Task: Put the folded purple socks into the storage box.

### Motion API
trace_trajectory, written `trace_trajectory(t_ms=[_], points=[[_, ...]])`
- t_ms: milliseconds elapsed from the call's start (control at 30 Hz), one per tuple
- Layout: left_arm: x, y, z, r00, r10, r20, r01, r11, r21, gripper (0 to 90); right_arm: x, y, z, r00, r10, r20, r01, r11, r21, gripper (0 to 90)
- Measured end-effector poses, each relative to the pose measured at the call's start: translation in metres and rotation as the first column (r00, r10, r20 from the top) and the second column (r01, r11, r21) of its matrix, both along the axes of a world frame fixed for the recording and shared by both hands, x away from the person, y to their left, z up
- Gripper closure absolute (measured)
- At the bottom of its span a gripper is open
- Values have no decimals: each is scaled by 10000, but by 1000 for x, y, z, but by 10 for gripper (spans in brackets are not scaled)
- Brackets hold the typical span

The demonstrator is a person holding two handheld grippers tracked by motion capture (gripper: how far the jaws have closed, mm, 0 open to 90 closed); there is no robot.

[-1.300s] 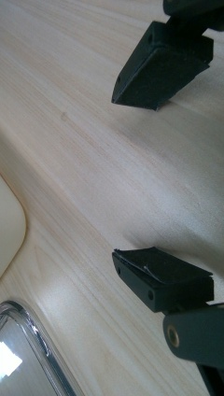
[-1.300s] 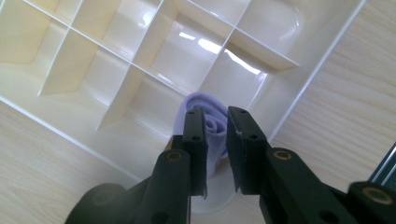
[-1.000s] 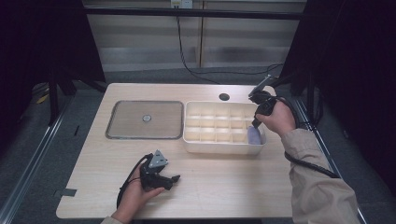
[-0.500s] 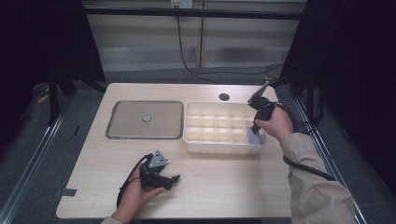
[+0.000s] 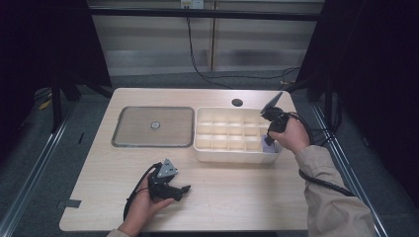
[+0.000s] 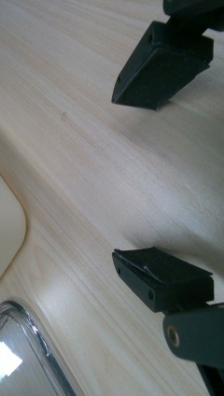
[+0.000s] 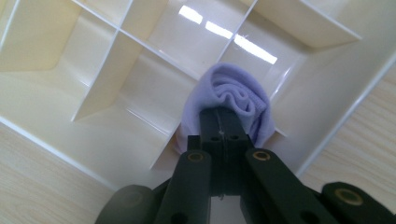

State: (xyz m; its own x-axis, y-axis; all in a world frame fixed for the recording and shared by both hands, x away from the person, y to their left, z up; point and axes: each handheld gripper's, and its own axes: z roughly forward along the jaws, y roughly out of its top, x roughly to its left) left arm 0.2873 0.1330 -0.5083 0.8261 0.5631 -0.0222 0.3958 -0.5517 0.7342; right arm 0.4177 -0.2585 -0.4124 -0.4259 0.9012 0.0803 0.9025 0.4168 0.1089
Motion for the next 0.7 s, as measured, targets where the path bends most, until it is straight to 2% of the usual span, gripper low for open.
trace_trajectory(t_ms=[200, 700], points=[[0, 0, 0, 10000, 0, 4, 0, 10000, 12, 201, -4, -2, -3, 9999, -69, -82, 70, 9999, 157, 900], [0, -1, 0, 9999, 103, 64, -103, 9999, -7, 202, -9, -4, -23, 9996, -46, -291, 54, 9996, 279, 900]])
